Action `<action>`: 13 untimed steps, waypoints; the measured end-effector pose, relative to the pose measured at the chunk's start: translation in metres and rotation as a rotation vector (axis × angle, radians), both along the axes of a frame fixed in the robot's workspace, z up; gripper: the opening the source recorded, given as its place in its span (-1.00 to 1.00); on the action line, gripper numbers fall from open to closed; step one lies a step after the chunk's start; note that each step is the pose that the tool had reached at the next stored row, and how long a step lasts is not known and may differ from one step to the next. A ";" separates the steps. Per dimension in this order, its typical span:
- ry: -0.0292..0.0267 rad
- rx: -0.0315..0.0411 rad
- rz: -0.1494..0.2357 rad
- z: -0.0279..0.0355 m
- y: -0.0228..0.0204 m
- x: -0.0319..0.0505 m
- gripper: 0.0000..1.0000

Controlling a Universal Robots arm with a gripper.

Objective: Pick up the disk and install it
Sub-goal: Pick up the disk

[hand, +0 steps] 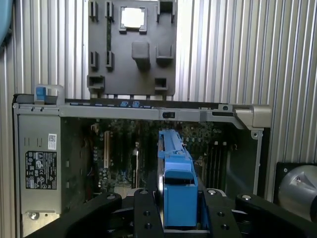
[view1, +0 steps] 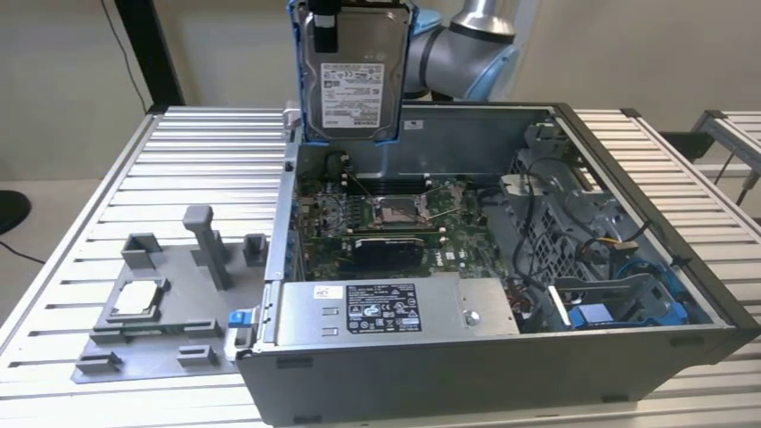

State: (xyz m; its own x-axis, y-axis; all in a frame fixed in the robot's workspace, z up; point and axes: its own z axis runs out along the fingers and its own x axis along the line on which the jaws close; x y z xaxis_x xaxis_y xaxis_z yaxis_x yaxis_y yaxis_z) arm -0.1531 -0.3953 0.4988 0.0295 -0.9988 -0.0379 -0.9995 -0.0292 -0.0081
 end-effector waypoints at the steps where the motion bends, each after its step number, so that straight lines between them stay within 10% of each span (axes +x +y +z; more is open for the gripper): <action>1: 0.0001 0.0000 0.000 0.0000 -0.0004 0.0029 -1.00; 13: 0.0020 0.0000 0.000 0.0000 -0.0183 0.0283 -1.00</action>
State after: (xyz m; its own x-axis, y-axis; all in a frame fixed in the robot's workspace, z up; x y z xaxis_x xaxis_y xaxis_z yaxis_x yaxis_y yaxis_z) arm -0.1248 -0.4136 0.4988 0.0294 -0.9988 -0.0380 -0.9996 -0.0292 -0.0061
